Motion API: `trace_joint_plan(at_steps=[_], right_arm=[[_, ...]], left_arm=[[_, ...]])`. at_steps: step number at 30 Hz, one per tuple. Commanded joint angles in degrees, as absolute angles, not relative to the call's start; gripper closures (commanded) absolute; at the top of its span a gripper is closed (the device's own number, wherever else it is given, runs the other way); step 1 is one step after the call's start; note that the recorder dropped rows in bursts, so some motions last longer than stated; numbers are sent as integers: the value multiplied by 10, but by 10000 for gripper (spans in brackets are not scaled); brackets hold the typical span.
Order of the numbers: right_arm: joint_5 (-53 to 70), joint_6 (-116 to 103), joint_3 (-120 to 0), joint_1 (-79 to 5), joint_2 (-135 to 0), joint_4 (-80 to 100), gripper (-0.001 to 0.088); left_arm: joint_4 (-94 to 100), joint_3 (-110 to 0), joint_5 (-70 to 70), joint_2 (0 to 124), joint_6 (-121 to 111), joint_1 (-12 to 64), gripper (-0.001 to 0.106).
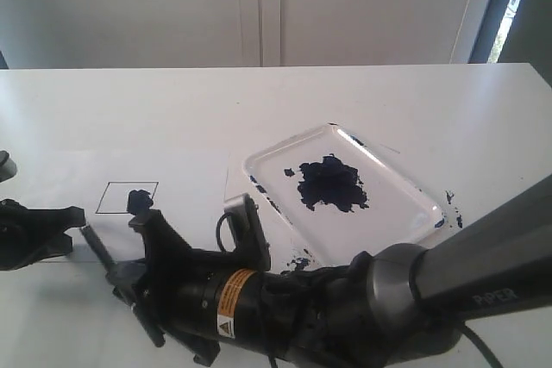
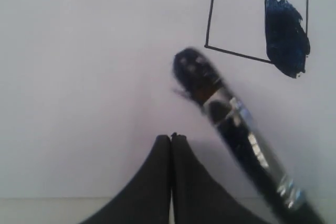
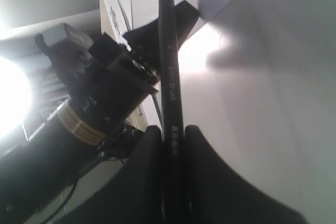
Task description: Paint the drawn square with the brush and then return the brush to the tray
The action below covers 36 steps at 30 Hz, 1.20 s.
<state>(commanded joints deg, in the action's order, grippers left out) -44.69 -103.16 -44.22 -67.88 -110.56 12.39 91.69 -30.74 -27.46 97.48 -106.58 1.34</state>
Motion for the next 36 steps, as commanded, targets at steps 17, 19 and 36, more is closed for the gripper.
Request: trace_joint_plan(at_steps=[17,19,36], right_arm=[[-440,-974,-442,-659,-1106,47,868],[-440,-974,-442,-656,-1106,49,868],[-454,-974,-442,-639,-1103,60,868]], left_arm=[[950,-307,-275,975,-1072,13,1053],[951,-307,-275,975,-1080,13,1053],[981,-307,-276,975,-1079,13,1053]])
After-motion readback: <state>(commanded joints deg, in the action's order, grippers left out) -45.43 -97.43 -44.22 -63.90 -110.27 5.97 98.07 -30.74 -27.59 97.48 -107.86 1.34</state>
